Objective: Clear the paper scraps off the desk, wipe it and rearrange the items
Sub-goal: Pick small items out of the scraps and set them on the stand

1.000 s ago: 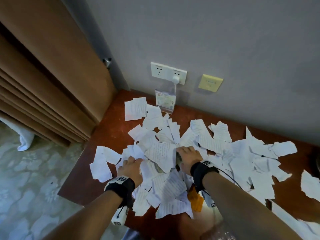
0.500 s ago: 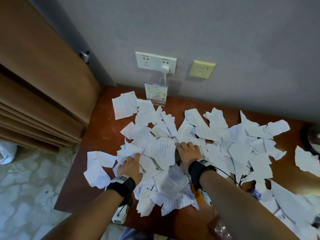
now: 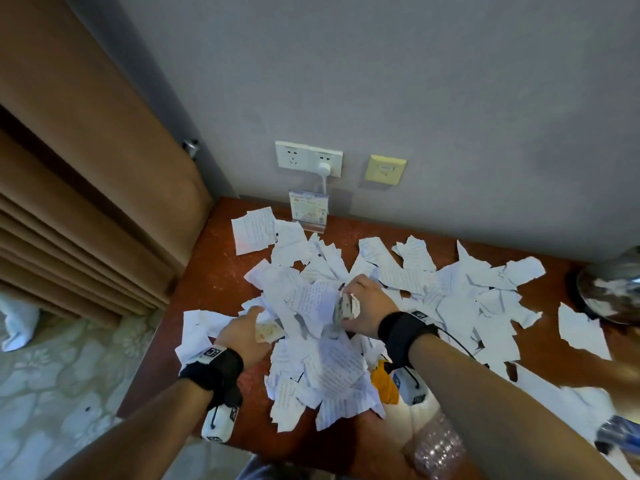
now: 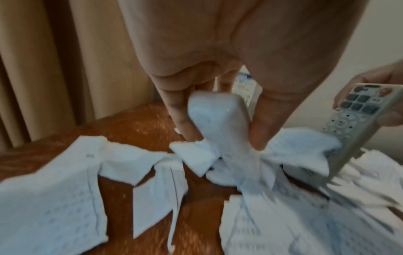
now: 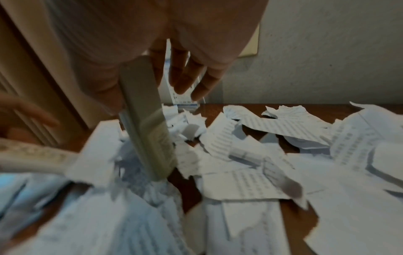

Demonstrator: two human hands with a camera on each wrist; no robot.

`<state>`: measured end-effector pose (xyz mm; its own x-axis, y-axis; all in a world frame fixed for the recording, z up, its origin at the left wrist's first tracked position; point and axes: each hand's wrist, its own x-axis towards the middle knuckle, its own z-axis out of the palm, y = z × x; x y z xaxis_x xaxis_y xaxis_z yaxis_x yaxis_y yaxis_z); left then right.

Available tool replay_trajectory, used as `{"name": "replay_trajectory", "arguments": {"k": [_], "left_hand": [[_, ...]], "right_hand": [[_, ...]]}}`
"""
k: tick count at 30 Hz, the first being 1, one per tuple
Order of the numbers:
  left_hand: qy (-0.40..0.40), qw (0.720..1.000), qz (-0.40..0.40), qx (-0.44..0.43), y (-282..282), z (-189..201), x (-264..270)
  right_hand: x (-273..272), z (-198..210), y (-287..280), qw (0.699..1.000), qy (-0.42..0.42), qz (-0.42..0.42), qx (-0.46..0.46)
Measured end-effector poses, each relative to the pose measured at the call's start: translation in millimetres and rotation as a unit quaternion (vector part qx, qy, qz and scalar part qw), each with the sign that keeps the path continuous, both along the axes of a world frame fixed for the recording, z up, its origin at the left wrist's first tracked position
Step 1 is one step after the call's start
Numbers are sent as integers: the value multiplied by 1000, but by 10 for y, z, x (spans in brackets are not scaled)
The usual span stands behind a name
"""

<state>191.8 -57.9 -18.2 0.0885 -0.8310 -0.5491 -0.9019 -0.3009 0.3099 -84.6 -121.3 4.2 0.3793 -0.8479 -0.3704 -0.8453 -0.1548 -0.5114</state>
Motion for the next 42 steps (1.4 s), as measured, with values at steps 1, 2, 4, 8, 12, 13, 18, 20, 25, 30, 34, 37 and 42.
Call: {"name": "replay_trajectory", "arguments": {"k": [1,2,4,8,12,13,18,20,25,30,34,37,42], "left_hand": [[9,1000,9,-10,5,79,21],[23,999,23,-19,10,162,37],[53,997,47,-43,34,316,80],[153,978,78,-115,111,494,135],[290,936,138,-142,73,605,96],[321,925,150,-141,42,618,79],[398,892,168,-128,-103,598,-52],[420,887,154,-117,-161,644,-174],[427,892,79,-123,-291,680,-570],[396,911,-66,-92,-378,651,-1156],[371,904,-188,-100,-298,752,-1751],[301,901,-290,-117,-212,801,-2175],[194,878,-414,-143,63,953,-2897]], "right_hand": [[13,63,10,999,-31,-24,1],[31,136,20,997,-60,-54,9],[82,272,54,987,-112,-111,37],[136,439,110,963,-189,-183,63],[165,601,168,947,-223,-222,62],[169,641,194,947,-224,-222,59],[108,701,339,946,-213,-239,53],[69,717,387,947,-196,-251,41],[-133,765,597,937,-161,-310,9],[-591,756,992,905,-130,-404,-9],[-1075,780,1393,864,-132,-486,-23],[-1452,816,1709,839,-132,-526,-50],[-2050,883,2248,812,-114,-569,-67]]}}
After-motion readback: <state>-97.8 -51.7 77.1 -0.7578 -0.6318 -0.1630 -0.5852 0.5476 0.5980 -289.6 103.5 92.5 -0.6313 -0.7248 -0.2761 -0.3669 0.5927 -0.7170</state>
